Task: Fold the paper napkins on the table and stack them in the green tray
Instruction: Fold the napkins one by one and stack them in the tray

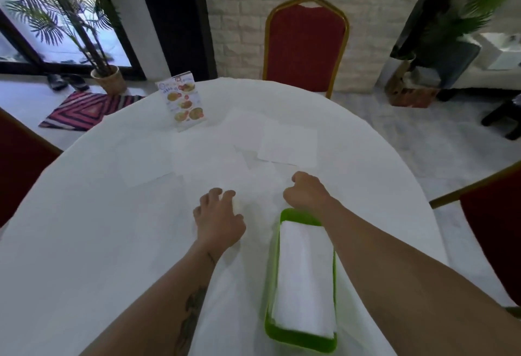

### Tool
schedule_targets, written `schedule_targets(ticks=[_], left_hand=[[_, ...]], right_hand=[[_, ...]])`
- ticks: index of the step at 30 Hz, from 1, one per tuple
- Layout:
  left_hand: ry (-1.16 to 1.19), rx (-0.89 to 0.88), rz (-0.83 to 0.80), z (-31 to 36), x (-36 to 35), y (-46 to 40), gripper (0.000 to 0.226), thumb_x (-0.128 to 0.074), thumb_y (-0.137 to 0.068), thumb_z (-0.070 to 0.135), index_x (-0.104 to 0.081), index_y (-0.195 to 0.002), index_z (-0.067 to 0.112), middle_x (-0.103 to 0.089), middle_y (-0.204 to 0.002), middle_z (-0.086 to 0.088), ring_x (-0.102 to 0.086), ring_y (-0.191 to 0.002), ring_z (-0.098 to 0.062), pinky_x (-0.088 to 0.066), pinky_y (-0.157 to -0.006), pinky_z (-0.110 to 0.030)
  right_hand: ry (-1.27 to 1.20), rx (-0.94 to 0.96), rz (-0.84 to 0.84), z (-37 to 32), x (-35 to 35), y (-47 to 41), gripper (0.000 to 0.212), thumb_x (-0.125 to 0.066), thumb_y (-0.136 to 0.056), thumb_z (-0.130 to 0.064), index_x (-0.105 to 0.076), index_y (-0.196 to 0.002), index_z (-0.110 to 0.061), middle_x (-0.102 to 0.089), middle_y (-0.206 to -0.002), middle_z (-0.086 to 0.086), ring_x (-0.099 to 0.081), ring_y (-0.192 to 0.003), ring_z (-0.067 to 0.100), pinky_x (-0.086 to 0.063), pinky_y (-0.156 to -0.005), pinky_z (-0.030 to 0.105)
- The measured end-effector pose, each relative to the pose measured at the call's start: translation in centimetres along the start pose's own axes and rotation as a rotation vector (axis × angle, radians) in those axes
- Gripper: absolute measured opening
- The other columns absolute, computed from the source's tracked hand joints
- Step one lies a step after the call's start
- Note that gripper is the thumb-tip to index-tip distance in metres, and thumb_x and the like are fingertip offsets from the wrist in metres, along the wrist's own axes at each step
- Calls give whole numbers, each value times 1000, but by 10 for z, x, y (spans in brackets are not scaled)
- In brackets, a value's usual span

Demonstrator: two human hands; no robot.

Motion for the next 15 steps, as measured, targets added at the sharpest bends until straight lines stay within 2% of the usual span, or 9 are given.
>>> schedule_targets(ticks=[2,4,6,8,9,11,13,15], left_hand=[[-71,32,-37,-5,-9,-1,65,-58,-82,36,-35,-141,27,-24,-152,-4,-15,-141,-29,-18,-113,-49],[-98,64,-42,-9,-15,-2,66,-59,-81,41,-34,-141,28,-21,-152,-5,-12,-141,-30,-16,-113,-51],[-71,89,-33,-13,-17,-4,66,-59,-80,44,-34,-139,30,-20,-152,-6,-12,-141,-31,-16,-113,-51],[-54,95,-38,-14,-19,-6,65,-59,-81,47,-33,-138,31,-18,-152,-7,-11,-141,-31,-15,-113,-51],[-55,97,-40,-15,-19,-7,64,-59,-81,49,-33,-138,32,-17,-152,-7,-11,-141,-31,-15,-113,-51],[-53,100,-33,-17,-18,-10,63,-58,-82,50,-33,-137,33,-16,-153,-7,-9,-141,-31,-14,-112,-52],[-52,99,-23,-20,-17,-13,63,-56,-82,52,-32,-137,33,-16,-153,-8,-10,-141,-32,-15,-112,-52],[-58,101,-18,-23,-17,-15,62,-55,-83,52,-32,-137,32,-17,-152,-8,-11,-140,-32,-15,-112,-52]], right_hand=[[37,-43,-17,-1,-5,-9,51,-45,-67,-29,-52,-115,-11,-55,-123,13,-56,-112,34,-50,-96,42],[10,-81,-23,-2,-11,-22,52,-49,-72,-31,-52,-120,-9,-56,-120,12,-57,-112,34,-50,-95,41],[-61,-95,-54,-6,-19,-34,49,-57,-76,-29,-53,-119,-6,-60,-114,11,-61,-106,31,-52,-87,36],[-124,-97,-81,-10,-26,-44,50,-61,-70,-28,-53,-114,-6,-62,-108,10,-63,-99,29,-50,-78,35],[-135,-95,-85,-11,-29,-48,43,-61,-68,-27,-55,-106,-7,-62,-102,9,-62,-92,28,-48,-73,34],[-143,-92,-71,-14,-32,-51,15,-59,-72,-20,-51,-80,-11,-56,-82,5,-56,-73,24,-41,-61,30],[-167,-93,-63,-19,-33,-49,13,-56,-73,-15,-44,-70,-14,-50,-72,2,-50,-64,21,-35,-54,28],[-148,-90,-49,-20,-34,-49,11,-55,-75,-15,-45,-71,-13,-49,-72,2,-50,-64,20,-34,-53,27]])
Point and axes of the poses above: each hand's wrist, its own y-axis away from the middle knuckle, its own x-axis out of the back of the hand, z = x × y, the point moved 5 cm from there along -y, towards the middle knuckle
